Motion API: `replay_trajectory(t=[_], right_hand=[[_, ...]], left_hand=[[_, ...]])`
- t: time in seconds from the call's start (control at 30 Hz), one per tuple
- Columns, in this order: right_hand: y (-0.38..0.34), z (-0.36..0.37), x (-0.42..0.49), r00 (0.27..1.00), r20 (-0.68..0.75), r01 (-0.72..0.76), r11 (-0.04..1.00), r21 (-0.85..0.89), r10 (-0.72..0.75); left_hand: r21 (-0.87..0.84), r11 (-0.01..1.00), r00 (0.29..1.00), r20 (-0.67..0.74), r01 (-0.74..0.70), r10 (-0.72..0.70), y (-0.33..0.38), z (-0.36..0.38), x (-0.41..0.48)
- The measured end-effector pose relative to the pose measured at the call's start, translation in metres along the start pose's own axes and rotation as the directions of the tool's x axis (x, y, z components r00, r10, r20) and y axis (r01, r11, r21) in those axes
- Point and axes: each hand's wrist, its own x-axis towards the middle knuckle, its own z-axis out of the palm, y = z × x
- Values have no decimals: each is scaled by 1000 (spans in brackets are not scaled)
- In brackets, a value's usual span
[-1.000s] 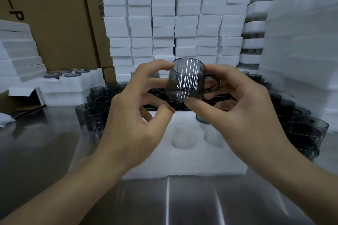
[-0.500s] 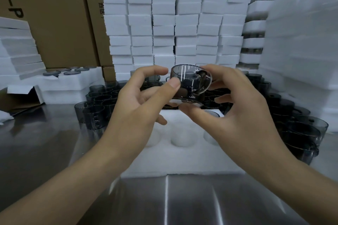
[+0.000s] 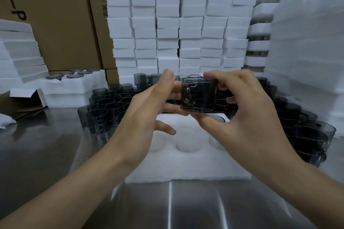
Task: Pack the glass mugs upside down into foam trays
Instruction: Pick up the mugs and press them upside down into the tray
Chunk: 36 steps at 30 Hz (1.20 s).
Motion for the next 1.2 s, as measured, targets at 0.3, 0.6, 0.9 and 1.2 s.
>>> replay_trajectory(t=[0.3,0.6,0.9,1.2], right_hand=[[-5,0,0,998,41,-50,995,90,47],[-8,-5,3,994,73,-102,961,257,86],[-8,-6,1,1000,6,4,950,314,-6],[-8,-2,-4,987,-19,158,975,155,-157]], left_hand=[[-45,999,997,74,-6,10,-6,-5,1],[-250,956,967,238,155,-95,-1,-5,3],[-29,997,995,-69,67,-69,-7,-4,6],[-9,999,998,39,41,-41,-6,-2,5]])
